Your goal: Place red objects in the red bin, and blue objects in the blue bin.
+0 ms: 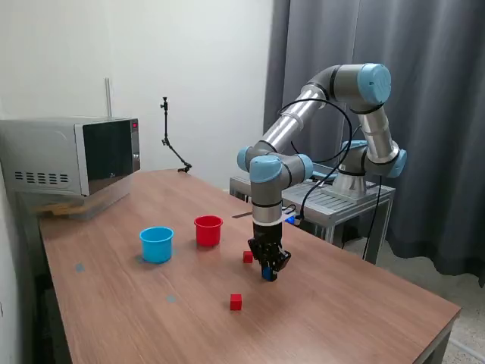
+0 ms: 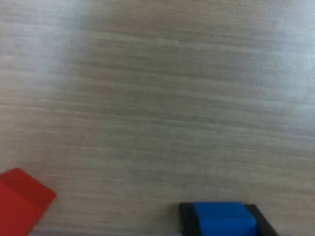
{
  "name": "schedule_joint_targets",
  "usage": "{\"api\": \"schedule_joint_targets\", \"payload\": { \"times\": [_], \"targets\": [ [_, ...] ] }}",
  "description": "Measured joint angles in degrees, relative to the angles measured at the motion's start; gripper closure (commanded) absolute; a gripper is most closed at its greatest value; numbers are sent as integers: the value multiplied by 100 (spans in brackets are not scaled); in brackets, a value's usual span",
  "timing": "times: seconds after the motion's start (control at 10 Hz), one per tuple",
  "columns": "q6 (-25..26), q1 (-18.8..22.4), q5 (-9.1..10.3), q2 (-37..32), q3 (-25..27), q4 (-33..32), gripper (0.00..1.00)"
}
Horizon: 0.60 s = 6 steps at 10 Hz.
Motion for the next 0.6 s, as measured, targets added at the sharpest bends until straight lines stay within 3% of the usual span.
{"api": "schedule_joint_targets", "payload": {
  "times": [0.3, 0.6],
  "targets": [
    [-9, 0, -2, 3, -158, 18, 100],
    [17, -80, -65, -8, -777, 182, 100]
  ]
}}
